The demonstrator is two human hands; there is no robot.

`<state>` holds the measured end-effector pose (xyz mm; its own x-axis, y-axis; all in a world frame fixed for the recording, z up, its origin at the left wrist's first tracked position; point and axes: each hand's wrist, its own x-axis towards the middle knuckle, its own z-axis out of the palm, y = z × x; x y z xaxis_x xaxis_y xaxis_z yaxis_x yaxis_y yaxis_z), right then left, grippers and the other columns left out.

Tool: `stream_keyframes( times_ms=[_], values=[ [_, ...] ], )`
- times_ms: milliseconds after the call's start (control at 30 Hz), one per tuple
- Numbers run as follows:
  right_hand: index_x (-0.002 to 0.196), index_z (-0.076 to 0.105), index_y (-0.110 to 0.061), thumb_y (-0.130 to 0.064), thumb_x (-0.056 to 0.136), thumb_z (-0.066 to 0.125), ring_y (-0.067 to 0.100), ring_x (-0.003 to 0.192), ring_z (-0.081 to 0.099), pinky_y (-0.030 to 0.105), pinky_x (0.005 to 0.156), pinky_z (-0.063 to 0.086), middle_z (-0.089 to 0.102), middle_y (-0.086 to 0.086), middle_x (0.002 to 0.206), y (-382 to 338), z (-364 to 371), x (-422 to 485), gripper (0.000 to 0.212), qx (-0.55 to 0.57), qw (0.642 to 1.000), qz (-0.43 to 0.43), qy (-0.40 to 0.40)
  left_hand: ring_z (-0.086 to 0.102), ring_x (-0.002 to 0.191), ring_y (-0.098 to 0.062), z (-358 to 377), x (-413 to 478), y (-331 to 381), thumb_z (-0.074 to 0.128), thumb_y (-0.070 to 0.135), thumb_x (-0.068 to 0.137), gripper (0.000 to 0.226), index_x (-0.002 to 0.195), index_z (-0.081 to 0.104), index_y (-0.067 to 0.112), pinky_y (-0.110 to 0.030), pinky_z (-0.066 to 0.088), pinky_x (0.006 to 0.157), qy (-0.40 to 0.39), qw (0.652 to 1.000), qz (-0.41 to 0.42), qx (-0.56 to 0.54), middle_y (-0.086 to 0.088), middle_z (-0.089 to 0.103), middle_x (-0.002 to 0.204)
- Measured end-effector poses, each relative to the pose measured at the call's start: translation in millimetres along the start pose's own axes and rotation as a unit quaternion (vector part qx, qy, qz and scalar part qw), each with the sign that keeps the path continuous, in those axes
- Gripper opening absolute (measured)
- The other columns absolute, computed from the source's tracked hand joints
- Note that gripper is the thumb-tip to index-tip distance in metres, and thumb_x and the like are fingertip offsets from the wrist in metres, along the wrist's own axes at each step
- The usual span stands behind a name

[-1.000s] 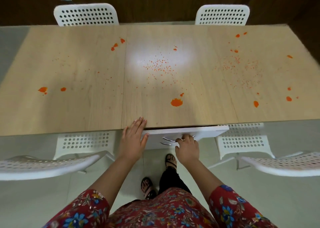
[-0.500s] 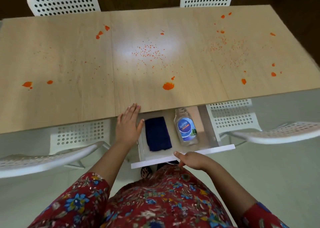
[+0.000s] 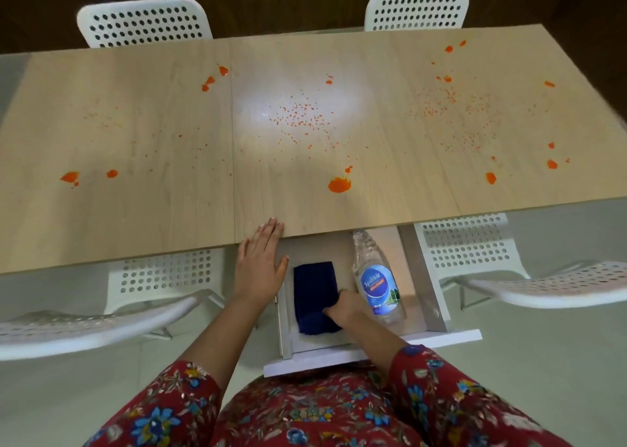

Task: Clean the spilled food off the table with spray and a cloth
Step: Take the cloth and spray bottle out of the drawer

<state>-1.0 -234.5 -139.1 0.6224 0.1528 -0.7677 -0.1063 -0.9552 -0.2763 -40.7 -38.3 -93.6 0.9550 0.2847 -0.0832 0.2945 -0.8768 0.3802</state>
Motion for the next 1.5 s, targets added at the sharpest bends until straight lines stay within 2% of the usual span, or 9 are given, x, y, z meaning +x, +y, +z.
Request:
stream_keyframes(
  times_ms=[200, 300, 433, 533, 633, 700, 1133, 1300, 1500],
  values=[
    [0.076, 0.047, -0.022, -0.011, 0.077, 0.064, 0.019, 0.074, 0.053, 0.031, 0.063, 0.038, 0.056, -0.002, 0.076, -4, -26, -20, 0.020, 0.148, 0.977, -0.155, 0.015, 0.021, 0.145, -0.012, -13, -3, 8, 0.058, 0.029, 0.093, 0.064, 0.150, 0.030, 0.023, -0.040, 0.011, 0.121, -0.039, 0.996, 0.053, -0.067, 0.007, 0.025, 0.158],
    [0.081, 0.058, -0.021, -0.010, 0.075, 0.060, 0.017, 0.073, 0.058, 0.034, 0.062, 0.045, 0.063, 0.000, 0.078, 2, -55, -43, 0.013, 0.169, 0.956, -0.238, -0.002, 0.028, 0.140, -0.006, -19, -12, 20, 0.063, 0.023, 0.088, 0.062, 0.145, 0.039, 0.030, -0.036, 0.016, 0.120, -0.179, 0.963, 0.151, -0.135, 0.013, 0.040, 0.148],
    [0.091, 0.066, -0.013, -0.011, 0.085, 0.066, 0.011, 0.077, 0.063, 0.028, 0.068, 0.050, 0.067, 0.000, 0.083, 10, -81, -59, 0.006, 0.309, 0.923, -0.223, -0.059, 0.060, 0.101, -0.010, -22, -10, 32, 0.064, 0.016, 0.088, 0.029, 0.116, 0.061, 0.022, -0.036, 0.050, 0.091, -0.300, 0.910, 0.061, -0.279, 0.005, 0.065, 0.111],
    [0.103, 0.065, -0.014, -0.039, 0.086, 0.067, 0.015, 0.095, 0.063, 0.025, 0.076, 0.049, 0.067, -0.002, 0.098, 19, -87, -42, 0.029, 0.351, 0.921, -0.164, -0.028, 0.061, 0.083, -0.017, -23, -11, 36, 0.065, 0.018, 0.089, 0.006, 0.095, 0.064, 0.017, -0.043, 0.049, 0.078, -0.260, 0.922, 0.017, -0.288, -0.002, 0.065, 0.090],
    [0.139, 0.043, -0.017, -0.039, 0.085, 0.068, 0.028, 0.121, 0.051, 0.037, 0.093, 0.047, 0.052, 0.008, 0.133, 44, -81, 7, 0.064, 0.131, 0.981, -0.020, 0.142, 0.059, 0.076, -0.015, -26, -13, 39, 0.063, 0.016, 0.090, 0.006, 0.087, 0.060, 0.020, -0.034, 0.046, 0.071, -0.218, 0.920, -0.036, -0.325, 0.001, 0.063, 0.084],
    [0.147, 0.027, -0.014, -0.035, 0.080, 0.072, 0.035, 0.126, 0.046, 0.042, 0.101, 0.044, 0.045, 0.016, 0.140, 53, -75, 28, 0.084, 0.098, 0.986, 0.053, 0.125, 0.061, 0.078, -0.015, -29, -12, 38, 0.064, 0.013, 0.090, 0.006, 0.090, 0.062, 0.019, -0.028, 0.045, 0.068, -0.191, 0.909, -0.073, -0.362, 0.000, 0.065, 0.086],
    [0.118, 0.049, -0.022, -0.015, 0.072, 0.074, 0.019, 0.085, 0.057, 0.026, 0.066, 0.043, 0.062, 0.003, 0.111, 31, -80, 14, 0.053, -0.142, 0.977, -0.160, -0.011, 0.057, 0.068, -0.015, -65, -18, 16, 0.065, 0.006, 0.086, 0.008, 0.079, 0.061, 0.007, -0.026, 0.043, 0.063, -0.044, 0.869, -0.179, -0.459, -0.003, 0.063, 0.075],
    [0.118, 0.052, -0.008, 0.007, 0.063, 0.077, 0.016, 0.097, 0.057, 0.028, 0.077, 0.051, 0.059, 0.006, 0.111, 24, -114, -25, 0.063, 0.042, 0.975, -0.215, -0.028, 0.056, 0.075, -0.018, -81, -8, 11, 0.064, 0.005, 0.088, 0.016, 0.090, 0.058, -0.010, -0.030, 0.043, 0.068, 0.093, 0.821, -0.172, -0.536, -0.014, 0.061, 0.084],
    [0.118, 0.061, -0.021, 0.013, 0.063, 0.078, 0.016, 0.109, 0.063, 0.028, 0.088, 0.054, 0.067, -0.001, 0.119, -33, -156, -54, 0.067, 0.301, 0.905, -0.300, 0.035, 0.055, 0.073, -0.009, -95, 36, 11, 0.060, 0.008, 0.090, 0.018, 0.076, 0.052, 0.015, -0.019, 0.044, 0.062, 0.171, 0.762, -0.198, -0.593, 0.002, 0.059, 0.079]
  ],
)
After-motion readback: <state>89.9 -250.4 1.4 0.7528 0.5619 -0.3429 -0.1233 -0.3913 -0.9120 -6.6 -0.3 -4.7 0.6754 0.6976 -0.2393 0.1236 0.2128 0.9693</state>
